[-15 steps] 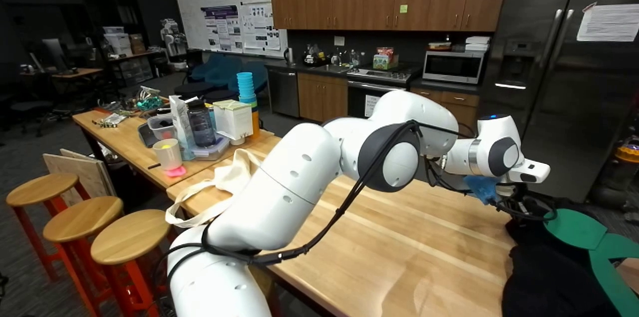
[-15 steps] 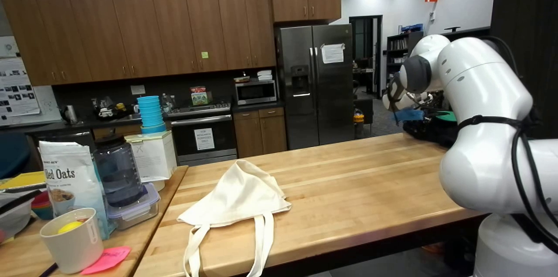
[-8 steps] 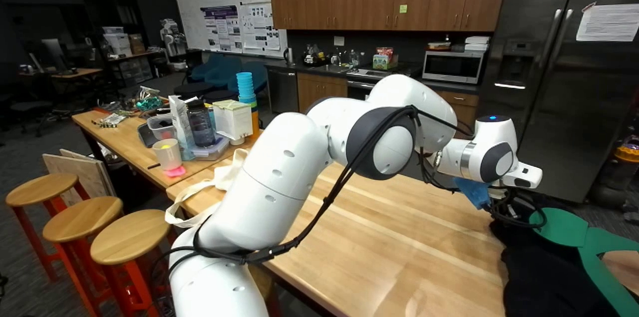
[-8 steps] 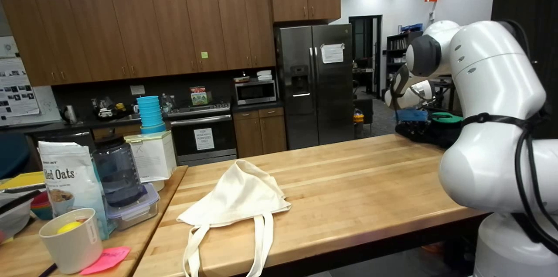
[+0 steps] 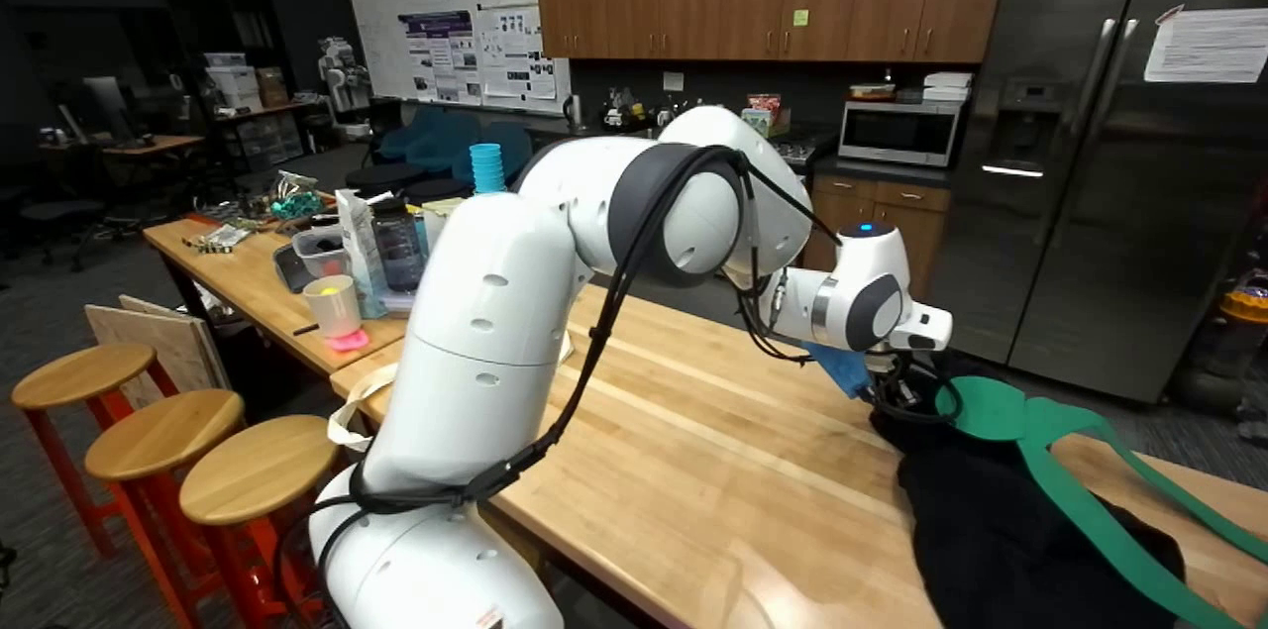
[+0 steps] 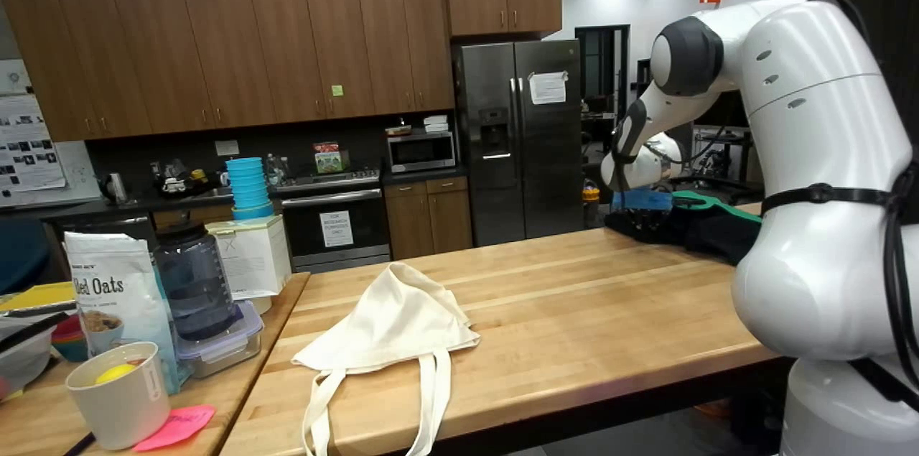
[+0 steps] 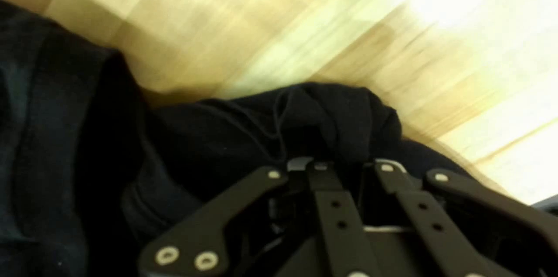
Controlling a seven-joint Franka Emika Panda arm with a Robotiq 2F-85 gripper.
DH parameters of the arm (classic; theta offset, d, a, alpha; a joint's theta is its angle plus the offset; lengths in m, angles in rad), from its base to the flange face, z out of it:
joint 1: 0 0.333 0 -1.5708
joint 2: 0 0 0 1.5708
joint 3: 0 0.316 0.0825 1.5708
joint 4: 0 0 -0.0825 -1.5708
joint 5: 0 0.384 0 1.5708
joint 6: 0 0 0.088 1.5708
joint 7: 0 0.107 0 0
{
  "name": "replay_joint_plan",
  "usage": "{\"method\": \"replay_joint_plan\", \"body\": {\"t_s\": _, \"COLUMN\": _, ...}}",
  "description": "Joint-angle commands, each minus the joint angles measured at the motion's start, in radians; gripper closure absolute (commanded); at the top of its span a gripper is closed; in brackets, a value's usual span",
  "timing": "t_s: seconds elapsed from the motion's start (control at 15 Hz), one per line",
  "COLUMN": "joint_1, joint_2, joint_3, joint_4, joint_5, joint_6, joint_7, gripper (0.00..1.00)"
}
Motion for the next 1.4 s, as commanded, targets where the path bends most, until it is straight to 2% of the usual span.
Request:
{"method": "replay_joint_plan", "body": {"t_s": 0.0, "joint_1": 0.121, "joint_2": -0.096, "joint_3": -0.042, "joint_4": -0.187, "joint_5": -0.036, "joint_6": 0.088, "joint_7": 0.039, "gripper": 0.96}}
{"method": "replay_joint_plan", "body": {"t_s": 0.33, "joint_1": 0.243, "joint_2": -0.161, "joint_3": -0.093, "joint_4": -0.286, "joint_5": -0.152, "joint_6": 0.148, "joint_7": 0.144, "gripper": 0.96}}
{"method": "replay_joint_plan", "body": {"t_s": 0.53, "joint_1": 0.29, "joint_2": -0.185, "joint_3": -0.133, "joint_4": -0.317, "joint_5": -0.282, "joint_6": 0.176, "joint_7": 0.217, "gripper": 0.96}}
{"method": "replay_joint_plan", "body": {"t_s": 0.67, "joint_1": 0.326, "joint_2": -0.197, "joint_3": -0.18, "joint_4": -0.333, "joint_5": -0.422, "joint_6": 0.204, "joint_7": 0.286, "gripper": 0.96}}
{"method": "replay_joint_plan", "body": {"t_s": 1.0, "joint_1": 0.438, "joint_2": -0.207, "joint_3": -0.332, "joint_4": -0.36, "joint_5": -0.862, "joint_6": 0.273, "joint_7": 0.535, "gripper": 0.96}}
{"method": "replay_joint_plan", "body": {"t_s": 1.33, "joint_1": 0.517, "joint_2": -0.236, "joint_3": -0.397, "joint_4": -0.38, "joint_5": -1.236, "joint_6": 0.326, "joint_7": 0.808, "gripper": 0.96}}
